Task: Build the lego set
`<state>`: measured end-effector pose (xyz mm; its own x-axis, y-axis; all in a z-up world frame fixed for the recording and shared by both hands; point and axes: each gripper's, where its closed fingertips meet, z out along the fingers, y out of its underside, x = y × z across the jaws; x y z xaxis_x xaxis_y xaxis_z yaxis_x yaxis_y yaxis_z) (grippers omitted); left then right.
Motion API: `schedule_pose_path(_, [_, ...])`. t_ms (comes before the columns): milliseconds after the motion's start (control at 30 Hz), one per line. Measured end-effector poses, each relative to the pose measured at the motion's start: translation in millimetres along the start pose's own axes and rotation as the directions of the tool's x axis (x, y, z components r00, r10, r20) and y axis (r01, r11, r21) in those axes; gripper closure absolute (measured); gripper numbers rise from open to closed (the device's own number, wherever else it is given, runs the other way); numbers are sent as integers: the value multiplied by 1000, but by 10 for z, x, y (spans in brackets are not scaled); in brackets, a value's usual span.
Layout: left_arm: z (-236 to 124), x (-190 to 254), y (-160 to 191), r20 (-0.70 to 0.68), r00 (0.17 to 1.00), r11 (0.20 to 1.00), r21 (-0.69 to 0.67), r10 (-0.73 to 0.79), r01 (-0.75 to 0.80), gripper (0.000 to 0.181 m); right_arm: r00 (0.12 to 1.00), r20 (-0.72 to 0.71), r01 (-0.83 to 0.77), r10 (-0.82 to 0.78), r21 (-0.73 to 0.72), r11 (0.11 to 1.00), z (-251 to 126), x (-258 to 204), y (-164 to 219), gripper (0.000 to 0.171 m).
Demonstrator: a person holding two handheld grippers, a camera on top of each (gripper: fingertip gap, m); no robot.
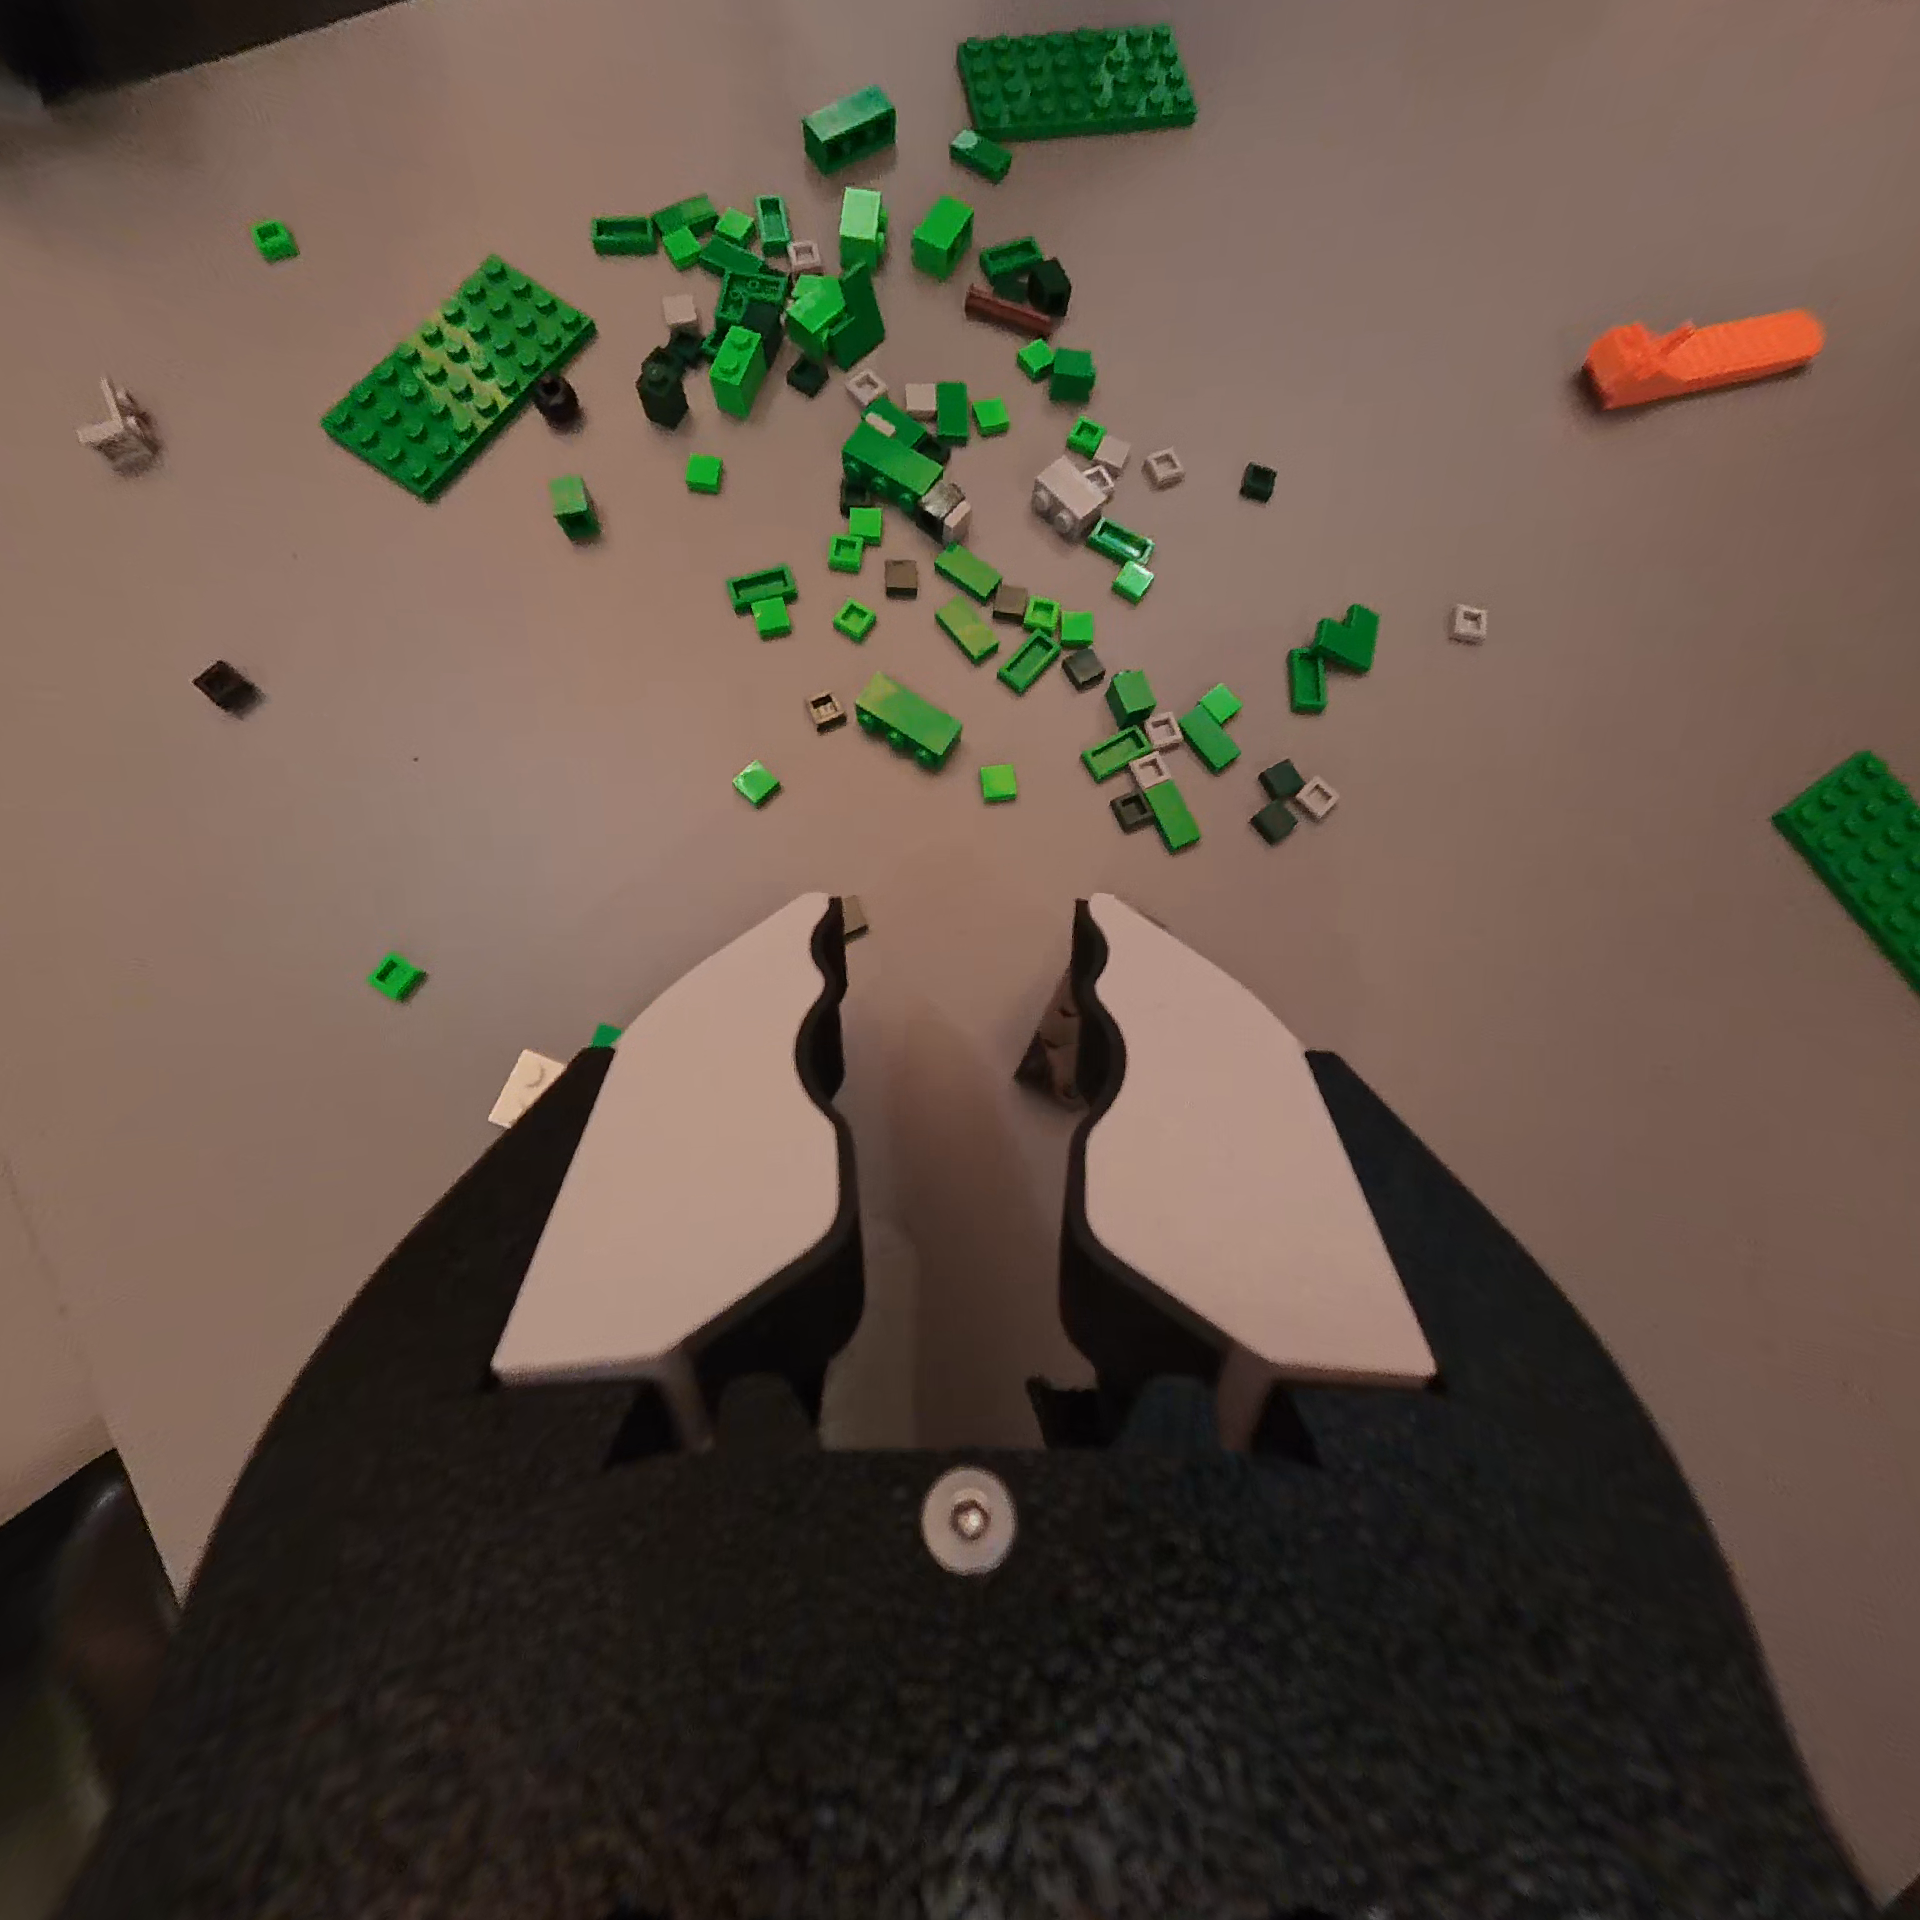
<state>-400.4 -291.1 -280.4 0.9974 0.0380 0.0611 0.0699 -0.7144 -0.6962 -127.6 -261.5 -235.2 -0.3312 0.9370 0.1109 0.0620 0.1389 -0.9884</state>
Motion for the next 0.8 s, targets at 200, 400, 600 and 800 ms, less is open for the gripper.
schedule_pose_path(200, [-43,-3,-45,4,1000,1000,12,8,-8,140,1000,1,1,-1,-2,1000,1,-1,2,139])
schedule_pose_path(400, [-92,-39,-115,13,1000,1000,24,11,-12,141,1000,1,2,-2,-5,1000,1,-2,6,140])
schedule_pose_path(600, [-112,-40,-151,15,1000,999,29,19,-19,142,1000,1,2,-2,-6,1000,0,-1,10,140])
schedule_pose_path(800, [-92,-29,-123,10,1000,1000,21,18,-18,142,1000,1,4,-4,-8,1000,-1,-4,13,140])
